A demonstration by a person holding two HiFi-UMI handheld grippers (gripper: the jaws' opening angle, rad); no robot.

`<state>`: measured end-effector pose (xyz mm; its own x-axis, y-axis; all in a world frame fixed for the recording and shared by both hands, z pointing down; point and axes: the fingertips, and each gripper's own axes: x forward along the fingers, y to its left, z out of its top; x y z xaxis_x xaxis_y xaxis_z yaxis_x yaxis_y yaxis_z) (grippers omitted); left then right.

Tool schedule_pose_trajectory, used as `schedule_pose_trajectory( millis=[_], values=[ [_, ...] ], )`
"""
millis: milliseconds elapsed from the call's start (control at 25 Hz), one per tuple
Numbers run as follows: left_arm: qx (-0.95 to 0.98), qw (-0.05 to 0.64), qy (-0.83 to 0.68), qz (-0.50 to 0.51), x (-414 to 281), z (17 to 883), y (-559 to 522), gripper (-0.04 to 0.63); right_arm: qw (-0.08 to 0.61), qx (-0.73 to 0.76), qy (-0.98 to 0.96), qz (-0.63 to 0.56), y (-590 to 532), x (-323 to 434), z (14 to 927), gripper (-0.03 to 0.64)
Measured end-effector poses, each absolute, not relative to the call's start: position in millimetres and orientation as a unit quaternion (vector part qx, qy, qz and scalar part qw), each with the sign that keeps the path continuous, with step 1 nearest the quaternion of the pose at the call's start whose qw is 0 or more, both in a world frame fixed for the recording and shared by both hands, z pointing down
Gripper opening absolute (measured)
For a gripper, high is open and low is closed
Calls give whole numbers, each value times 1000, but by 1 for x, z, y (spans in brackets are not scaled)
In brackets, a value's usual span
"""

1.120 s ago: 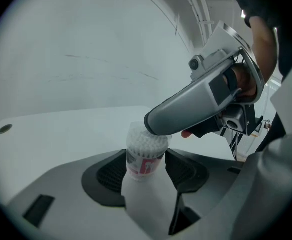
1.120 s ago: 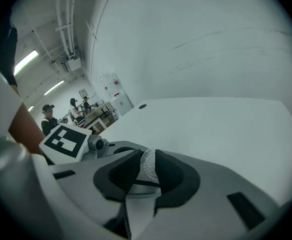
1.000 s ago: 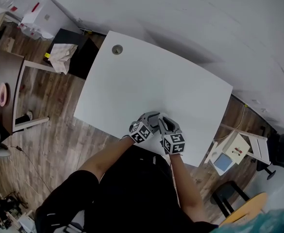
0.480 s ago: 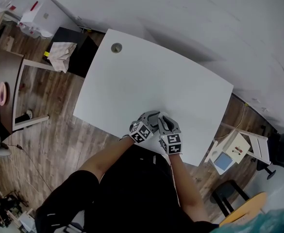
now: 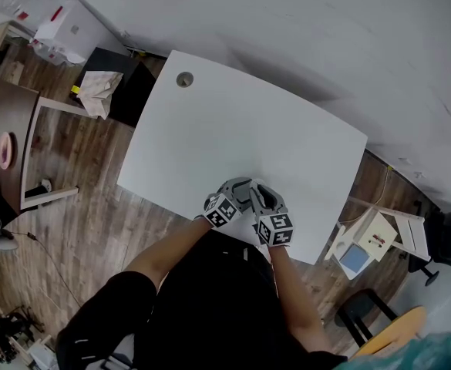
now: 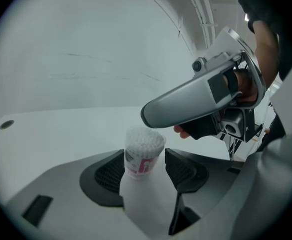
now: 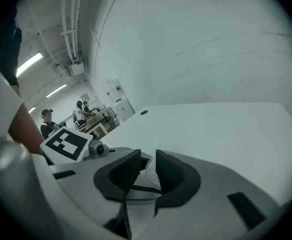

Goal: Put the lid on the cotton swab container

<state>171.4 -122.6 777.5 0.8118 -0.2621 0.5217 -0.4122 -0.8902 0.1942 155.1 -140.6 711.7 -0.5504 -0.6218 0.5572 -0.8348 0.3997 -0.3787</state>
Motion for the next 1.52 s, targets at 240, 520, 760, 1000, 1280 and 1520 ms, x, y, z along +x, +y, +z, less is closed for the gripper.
schedule_pose_trajectory(
  millis=[240,520,760,1000,1280,1520],
  values=[
    [935,167,-198,243,153,770,-112,249,136,476,-813,307,-125,190,685,98],
    [931,206,-234,191,124,708,-86,245,89,499,-813,288,-100,204,645,100],
    [931,179,-288,137,110,628,-76,35,70,470,-836,274,-91,176,615,98],
    [921,182,-328,104,90,572,-74,14,42,483,-840,244,-86,147,559,98],
    [914,174,-361,64,42,530,-72,14,30,502,-842,194,-69,101,514,55],
    [923,154,-350,52,-21,501,-33,14,47,558,-810,171,-31,36,496,49]
  ],
)
